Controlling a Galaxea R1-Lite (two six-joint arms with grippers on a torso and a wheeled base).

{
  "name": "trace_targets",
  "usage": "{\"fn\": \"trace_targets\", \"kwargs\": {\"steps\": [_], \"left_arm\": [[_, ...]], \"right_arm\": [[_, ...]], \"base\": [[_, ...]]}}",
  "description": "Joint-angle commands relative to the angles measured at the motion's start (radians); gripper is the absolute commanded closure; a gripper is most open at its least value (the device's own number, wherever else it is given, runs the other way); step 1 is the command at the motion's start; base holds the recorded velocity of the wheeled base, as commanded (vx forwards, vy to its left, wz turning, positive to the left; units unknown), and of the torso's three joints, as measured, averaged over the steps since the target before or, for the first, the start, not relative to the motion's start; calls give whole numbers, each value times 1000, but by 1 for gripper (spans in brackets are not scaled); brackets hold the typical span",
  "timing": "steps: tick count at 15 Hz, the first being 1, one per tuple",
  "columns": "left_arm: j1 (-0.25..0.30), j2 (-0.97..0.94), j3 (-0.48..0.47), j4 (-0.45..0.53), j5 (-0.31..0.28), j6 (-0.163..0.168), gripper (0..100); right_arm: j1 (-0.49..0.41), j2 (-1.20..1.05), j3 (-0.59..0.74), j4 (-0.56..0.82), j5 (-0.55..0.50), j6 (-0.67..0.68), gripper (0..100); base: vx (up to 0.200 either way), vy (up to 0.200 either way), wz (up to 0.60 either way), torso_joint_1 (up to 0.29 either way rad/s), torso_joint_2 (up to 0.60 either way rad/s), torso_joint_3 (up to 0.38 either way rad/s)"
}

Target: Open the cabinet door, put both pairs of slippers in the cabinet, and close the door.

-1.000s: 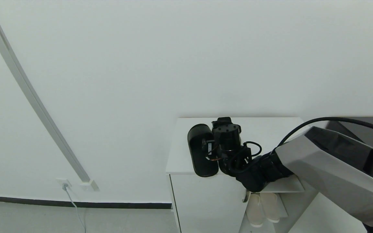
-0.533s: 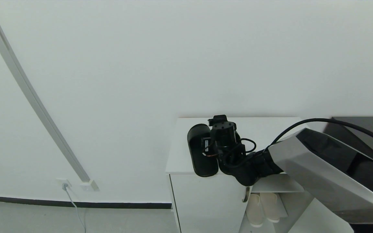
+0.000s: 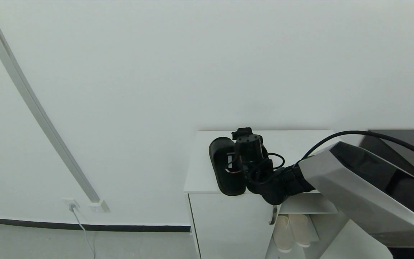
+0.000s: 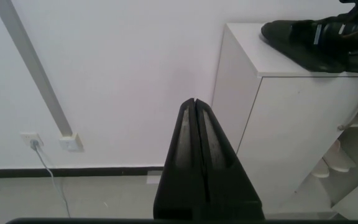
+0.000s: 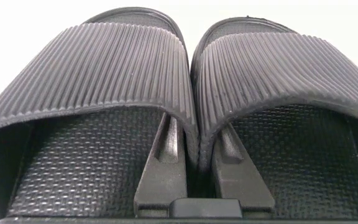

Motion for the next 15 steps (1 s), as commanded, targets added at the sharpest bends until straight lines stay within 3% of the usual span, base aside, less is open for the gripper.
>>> {"fn": "trace_targets", "kwargs": {"steps": [1, 4, 6, 10, 12, 15], "left_arm": [[2, 1, 0, 0, 0, 1, 100], [0, 1, 0, 0, -1, -1, 100], [2, 1, 0, 0, -1, -1, 100], [0, 1, 0, 0, -1, 1, 100], [2, 1, 0, 0, -1, -1, 100], [2, 1, 0, 0, -1, 1, 100]], "right_arm": [[5, -106, 55, -4, 0, 0, 100], [33, -296, 241, -5, 35, -1, 100], [88, -506, 485, -11, 116, -1, 100], [179, -729, 773, -22, 189, -3, 100], [211, -799, 873, -22, 225, -1, 100], [214, -816, 905, -17, 239, -1, 100]], "base": [[0, 0, 0, 0, 0, 0], [0, 0, 0, 0, 0, 0], [0, 0, 0, 0, 0, 0], [0, 0, 0, 0, 0, 0], [0, 0, 0, 0, 0, 0], [0, 0, 0, 0, 0, 0]]}}
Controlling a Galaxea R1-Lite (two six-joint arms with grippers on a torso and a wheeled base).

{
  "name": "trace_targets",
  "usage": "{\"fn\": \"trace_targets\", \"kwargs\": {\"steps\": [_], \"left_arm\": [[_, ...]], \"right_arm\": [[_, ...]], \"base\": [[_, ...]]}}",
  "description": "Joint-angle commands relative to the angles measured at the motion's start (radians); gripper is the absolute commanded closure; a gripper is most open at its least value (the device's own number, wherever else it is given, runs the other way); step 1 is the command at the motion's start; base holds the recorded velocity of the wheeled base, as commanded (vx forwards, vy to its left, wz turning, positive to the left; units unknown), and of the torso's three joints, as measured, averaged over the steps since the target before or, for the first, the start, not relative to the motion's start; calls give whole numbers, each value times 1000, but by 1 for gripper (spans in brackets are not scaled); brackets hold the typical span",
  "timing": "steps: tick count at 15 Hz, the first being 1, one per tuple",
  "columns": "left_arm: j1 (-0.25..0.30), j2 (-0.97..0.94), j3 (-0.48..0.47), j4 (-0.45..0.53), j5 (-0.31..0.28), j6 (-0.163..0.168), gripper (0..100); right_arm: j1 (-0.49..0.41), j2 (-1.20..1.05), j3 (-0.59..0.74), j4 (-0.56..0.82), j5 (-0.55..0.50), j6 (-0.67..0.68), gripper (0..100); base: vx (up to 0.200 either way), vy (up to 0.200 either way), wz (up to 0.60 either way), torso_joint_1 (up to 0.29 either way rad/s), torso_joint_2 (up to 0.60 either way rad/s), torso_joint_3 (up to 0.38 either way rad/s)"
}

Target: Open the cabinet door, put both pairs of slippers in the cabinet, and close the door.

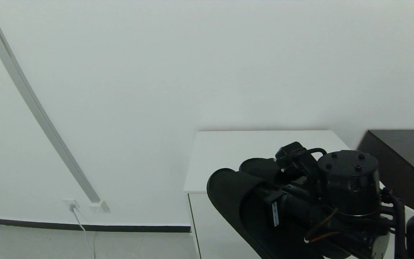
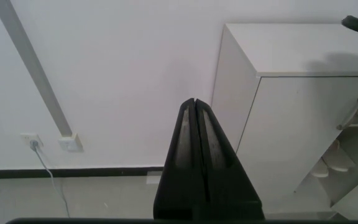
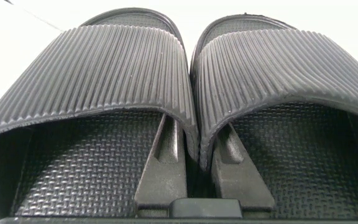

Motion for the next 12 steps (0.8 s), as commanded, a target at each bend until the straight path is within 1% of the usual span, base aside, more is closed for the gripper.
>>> {"fn": "trace_targets", "kwargs": {"steps": [1, 4, 12], "left_arm": [[1, 0, 0, 0, 0, -1, 100], [1, 0, 0, 0, 0, -1, 100], [0, 0, 0, 0, 0, -3, 100]], "right_arm": [[7, -40, 23, 1, 0, 0, 100], [13, -35, 28, 0, -1, -1, 100], [23, -35, 52, -3, -4, -1, 100]], "base": [[0, 0, 0, 0, 0, 0], [0, 0, 0, 0, 0, 0], [-200, 0, 0, 2, -2, 3]]}}
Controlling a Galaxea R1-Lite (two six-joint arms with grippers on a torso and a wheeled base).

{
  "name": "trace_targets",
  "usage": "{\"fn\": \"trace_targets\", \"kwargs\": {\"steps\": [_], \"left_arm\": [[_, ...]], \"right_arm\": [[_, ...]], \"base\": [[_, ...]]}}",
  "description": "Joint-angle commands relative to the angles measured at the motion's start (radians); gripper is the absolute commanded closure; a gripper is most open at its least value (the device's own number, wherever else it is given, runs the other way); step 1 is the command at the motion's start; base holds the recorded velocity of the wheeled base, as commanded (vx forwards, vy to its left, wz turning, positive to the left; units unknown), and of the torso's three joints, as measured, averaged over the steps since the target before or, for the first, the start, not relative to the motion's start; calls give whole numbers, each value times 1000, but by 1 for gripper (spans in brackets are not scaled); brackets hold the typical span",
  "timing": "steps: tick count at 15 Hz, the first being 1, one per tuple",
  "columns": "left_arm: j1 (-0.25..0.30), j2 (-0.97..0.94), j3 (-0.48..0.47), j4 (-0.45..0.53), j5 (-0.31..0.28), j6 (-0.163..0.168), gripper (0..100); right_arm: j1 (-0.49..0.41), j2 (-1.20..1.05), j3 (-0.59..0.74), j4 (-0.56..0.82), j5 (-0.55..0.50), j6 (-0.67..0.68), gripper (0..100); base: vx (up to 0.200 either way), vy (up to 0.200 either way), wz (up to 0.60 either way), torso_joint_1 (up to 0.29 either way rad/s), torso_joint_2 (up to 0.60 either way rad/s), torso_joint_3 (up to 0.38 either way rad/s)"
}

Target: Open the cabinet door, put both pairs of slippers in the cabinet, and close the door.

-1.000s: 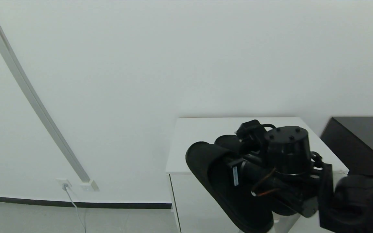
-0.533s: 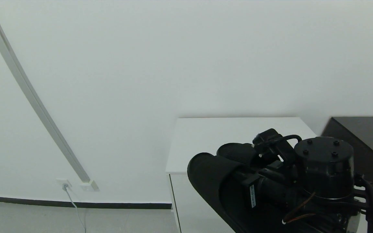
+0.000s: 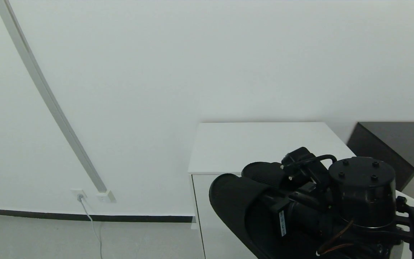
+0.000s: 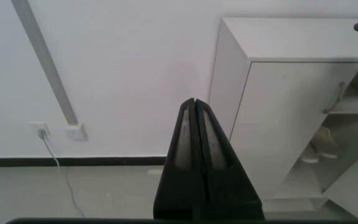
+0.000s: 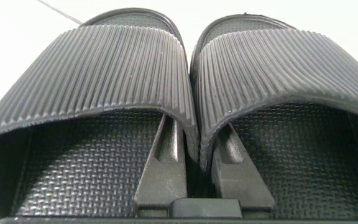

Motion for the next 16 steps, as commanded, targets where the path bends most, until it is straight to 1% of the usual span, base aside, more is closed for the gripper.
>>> {"fn": "trace_targets", "kwargs": {"steps": [1, 16], "left_arm": [[1, 0, 0, 0, 1, -1, 100], [0, 0, 0, 0, 1, -1, 100]], "right_arm": [[1, 4, 3, -1, 0, 0, 100], [-2, 10, 17, -2, 4, 0, 100]], "base": [[-200, 0, 0, 2, -2, -7], [0, 0, 0, 0, 0, 0]]}}
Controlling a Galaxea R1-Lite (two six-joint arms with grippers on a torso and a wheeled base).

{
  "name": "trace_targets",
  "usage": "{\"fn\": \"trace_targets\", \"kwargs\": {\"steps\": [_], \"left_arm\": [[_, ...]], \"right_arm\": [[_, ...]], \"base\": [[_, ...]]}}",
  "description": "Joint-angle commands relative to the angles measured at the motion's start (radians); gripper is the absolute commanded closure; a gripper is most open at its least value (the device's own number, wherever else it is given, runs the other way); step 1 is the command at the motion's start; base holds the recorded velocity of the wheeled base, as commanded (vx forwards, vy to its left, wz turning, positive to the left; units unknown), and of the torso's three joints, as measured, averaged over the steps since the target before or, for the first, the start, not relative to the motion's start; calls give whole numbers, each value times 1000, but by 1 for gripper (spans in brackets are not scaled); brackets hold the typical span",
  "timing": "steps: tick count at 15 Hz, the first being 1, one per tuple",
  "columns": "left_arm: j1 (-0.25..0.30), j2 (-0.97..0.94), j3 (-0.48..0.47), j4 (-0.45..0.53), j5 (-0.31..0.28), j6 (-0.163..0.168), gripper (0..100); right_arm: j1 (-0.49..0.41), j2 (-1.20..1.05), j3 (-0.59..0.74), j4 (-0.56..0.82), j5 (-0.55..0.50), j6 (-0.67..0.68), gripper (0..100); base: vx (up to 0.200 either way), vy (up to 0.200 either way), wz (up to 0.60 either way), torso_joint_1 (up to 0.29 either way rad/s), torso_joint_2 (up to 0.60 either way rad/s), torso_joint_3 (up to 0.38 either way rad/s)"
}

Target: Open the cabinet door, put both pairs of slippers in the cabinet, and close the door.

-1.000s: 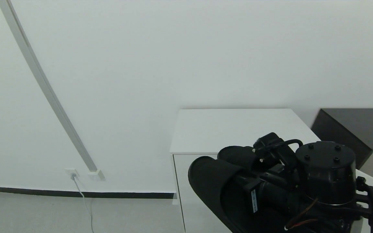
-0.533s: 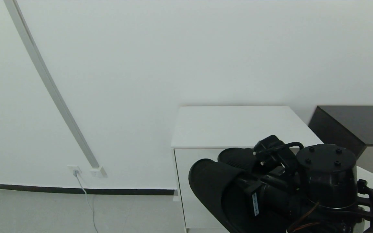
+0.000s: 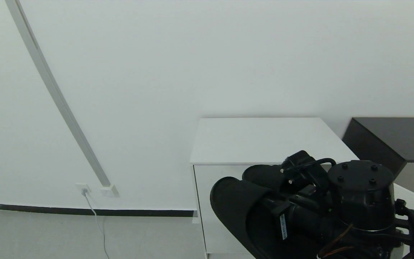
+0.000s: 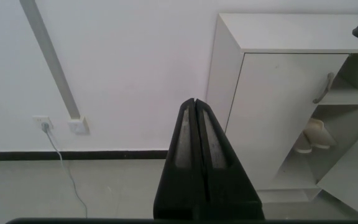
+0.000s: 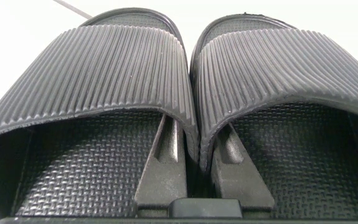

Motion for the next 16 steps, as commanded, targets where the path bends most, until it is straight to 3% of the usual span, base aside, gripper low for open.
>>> {"fn": "trace_targets", "kwargs": {"steps": [1, 16], "left_arm": [[2, 0, 0, 0, 0, 0, 100], [0, 0, 0, 0, 0, 0, 100]], "right_arm": [[1, 10, 0, -1, 0, -1, 100], [4, 10, 8, -1, 0, -8, 100]], "base": [[0, 0, 0, 0, 0, 0], [0, -187, 0, 1, 1, 3]]}}
